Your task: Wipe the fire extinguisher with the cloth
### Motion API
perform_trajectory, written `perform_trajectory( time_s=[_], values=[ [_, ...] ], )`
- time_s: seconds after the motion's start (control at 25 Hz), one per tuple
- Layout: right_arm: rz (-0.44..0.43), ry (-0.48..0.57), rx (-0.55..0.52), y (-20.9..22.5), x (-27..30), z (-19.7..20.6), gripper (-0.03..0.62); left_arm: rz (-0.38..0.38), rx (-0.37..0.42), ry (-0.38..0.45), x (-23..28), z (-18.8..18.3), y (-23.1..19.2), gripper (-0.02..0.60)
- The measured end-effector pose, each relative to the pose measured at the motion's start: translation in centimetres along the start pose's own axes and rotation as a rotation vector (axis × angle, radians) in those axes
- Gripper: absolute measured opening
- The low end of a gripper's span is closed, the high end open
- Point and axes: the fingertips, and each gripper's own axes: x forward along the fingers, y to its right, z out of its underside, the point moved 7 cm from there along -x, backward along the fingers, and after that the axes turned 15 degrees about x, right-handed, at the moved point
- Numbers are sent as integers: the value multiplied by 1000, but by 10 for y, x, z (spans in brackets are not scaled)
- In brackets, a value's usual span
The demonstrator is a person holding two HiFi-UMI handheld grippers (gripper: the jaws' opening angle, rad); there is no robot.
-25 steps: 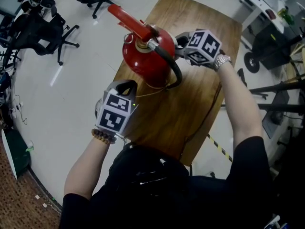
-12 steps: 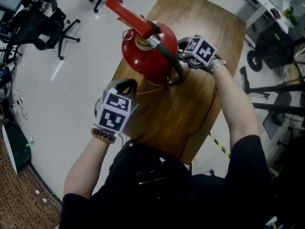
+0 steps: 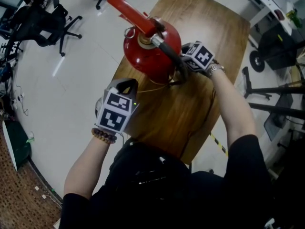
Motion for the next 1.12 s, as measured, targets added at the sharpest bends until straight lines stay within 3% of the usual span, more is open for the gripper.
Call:
perform_trajectory(
  time_s=[0.28, 0.52, 1.12],
  values=[
    [41, -14, 61, 3, 10, 11, 112, -6, -4, -6, -1, 4, 1, -2],
    [141, 3, 94, 7, 2, 15, 112, -11, -2, 4, -7, 3, 2, -2],
    [369, 217, 146, -37, -99, -18, 112, -21, 20, 86, -41, 18, -7, -2]
  ],
)
